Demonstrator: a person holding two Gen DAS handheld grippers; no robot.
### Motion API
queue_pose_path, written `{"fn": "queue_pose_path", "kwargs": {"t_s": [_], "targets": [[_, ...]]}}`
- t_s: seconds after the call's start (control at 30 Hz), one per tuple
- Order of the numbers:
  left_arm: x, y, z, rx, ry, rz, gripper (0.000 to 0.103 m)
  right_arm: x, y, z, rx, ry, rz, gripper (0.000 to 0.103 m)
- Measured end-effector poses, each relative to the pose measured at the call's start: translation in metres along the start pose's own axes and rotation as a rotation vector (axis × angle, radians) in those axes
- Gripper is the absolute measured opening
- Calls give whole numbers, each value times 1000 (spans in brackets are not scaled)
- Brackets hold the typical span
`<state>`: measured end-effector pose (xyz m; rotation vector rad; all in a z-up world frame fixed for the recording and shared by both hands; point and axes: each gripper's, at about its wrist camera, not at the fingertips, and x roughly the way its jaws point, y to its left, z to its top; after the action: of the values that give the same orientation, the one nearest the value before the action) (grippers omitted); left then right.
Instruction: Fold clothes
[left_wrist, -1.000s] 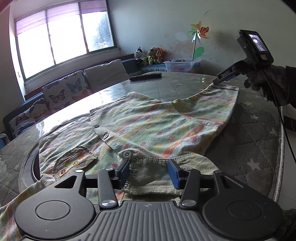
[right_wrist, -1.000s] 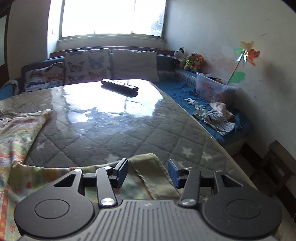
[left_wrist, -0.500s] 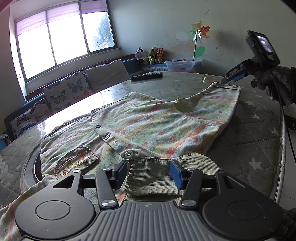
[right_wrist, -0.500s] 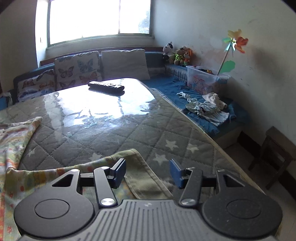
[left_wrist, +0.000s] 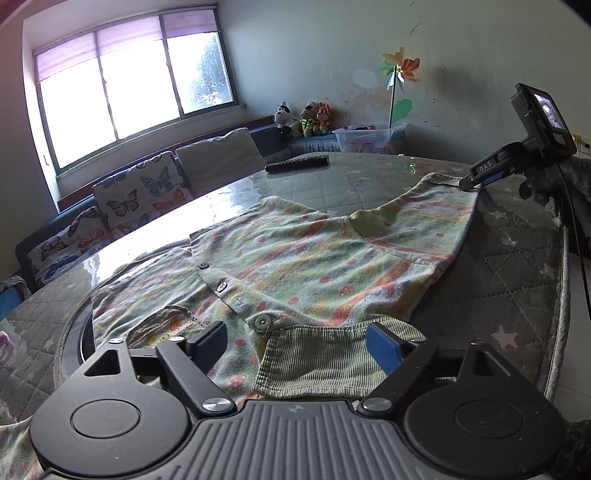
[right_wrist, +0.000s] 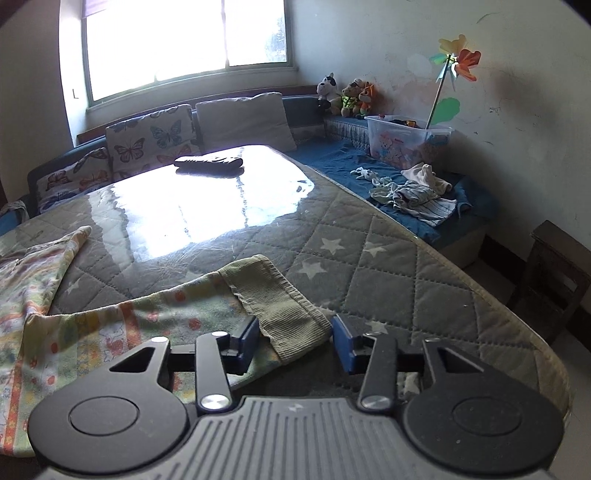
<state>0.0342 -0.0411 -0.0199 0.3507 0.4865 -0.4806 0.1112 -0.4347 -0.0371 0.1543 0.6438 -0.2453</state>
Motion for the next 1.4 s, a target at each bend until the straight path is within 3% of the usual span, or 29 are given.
{"fn": "queue_pose_path", "kwargs": {"t_s": [0.17,0.57,0.77,1.1,1.4], "targets": [[-2,0,5,-7,-8,28,93,-6,1,0,12,-17,27,8],[13,-12,6,46,21,32,93,-28,12,25,-20,-99,57,7],[13,-13,3,49,24,28,93,-60,34,52,-52,-185,136,7],[-20,22,-5,-54,-17,136,93,-117,141,73,-266,-292,393,7],[-49,63,-26,-171,-26,258,93,-133,256,43,-491,-246,628,7]]}}
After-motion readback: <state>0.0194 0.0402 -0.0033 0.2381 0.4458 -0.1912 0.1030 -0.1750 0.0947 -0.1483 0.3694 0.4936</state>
